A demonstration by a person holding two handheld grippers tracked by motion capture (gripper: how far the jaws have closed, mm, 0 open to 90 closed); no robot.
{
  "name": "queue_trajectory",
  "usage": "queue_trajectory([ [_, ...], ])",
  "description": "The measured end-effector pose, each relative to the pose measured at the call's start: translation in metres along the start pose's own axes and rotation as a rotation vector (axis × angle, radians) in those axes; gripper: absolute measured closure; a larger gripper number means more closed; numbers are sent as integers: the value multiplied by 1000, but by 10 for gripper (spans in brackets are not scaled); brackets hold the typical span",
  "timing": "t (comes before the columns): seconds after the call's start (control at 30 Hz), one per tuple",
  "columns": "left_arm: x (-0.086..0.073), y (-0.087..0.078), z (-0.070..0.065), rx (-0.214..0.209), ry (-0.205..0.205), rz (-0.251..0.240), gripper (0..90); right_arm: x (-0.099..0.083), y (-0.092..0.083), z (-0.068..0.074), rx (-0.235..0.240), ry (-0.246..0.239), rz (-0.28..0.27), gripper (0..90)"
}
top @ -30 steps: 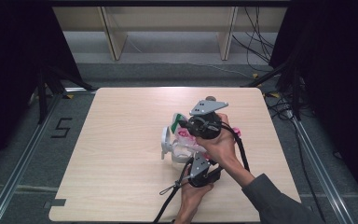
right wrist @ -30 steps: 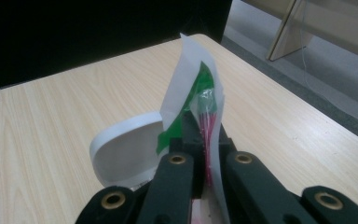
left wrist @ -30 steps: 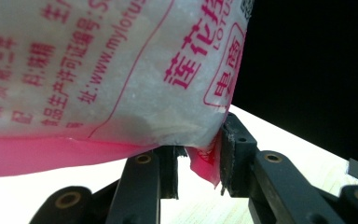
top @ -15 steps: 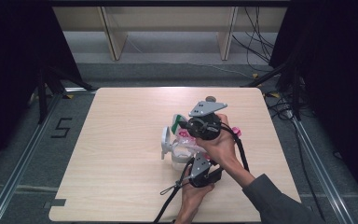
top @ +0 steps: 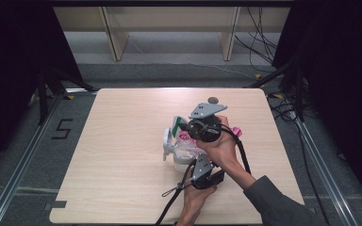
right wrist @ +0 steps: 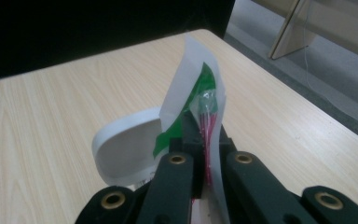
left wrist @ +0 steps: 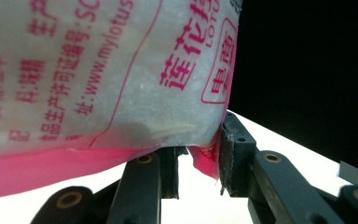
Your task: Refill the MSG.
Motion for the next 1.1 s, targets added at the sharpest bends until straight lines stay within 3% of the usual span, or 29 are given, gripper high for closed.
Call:
queue_trajectory([
  [0.1, 0, -1, 1, 4, 6, -1, 714, 2, 0, -1, 7, 3, -13, 900],
  [0.13, 0, -1, 1, 11, 11, 0, 714, 1, -2, 0, 8, 26, -7, 900],
  [0.17, -1, -1, 2, 22, 17, 15, 713, 1, -2, 0, 6, 23, -6, 900],
  [0.3, 1, 0, 1, 7, 12, -4, 714, 2, -1, -1, 5, 12, -16, 900],
  [0.6, 0, -1, 1, 9, 7, 5, 715, 4, -2, -2, -10, -15, -17, 900],
  [0.7, 1, -1, 1, 8, 8, -6, 714, 1, 1, 2, 2, -4, 6, 900],
  [0.8, 2, -2, 3, 15, 5, 1, 716, 5, 0, 1, -8, 2, -20, 900],
  [0.83, 1, -2, 2, 14, 1, 3, 715, 4, -1, 2, 0, 4, -5, 900],
  [0.93, 2, -1, 2, 7, 2, -9, 715, 4, 2, 2, -4, -27, 4, 900],
  [1.1, 2, -1, 3, 10, 4, -10, 715, 4, 3, 2, -3, -20, -1, 900],
])
Point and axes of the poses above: each handheld gripper's, and its own axes: y roughly forward along the jaws, x roughly out of its top, z roughly to its left, the point moved 10 cm from there along y, roughly forward along the jaws, and after that the axes turned 11 degrees about x, right-handed, at the moved point
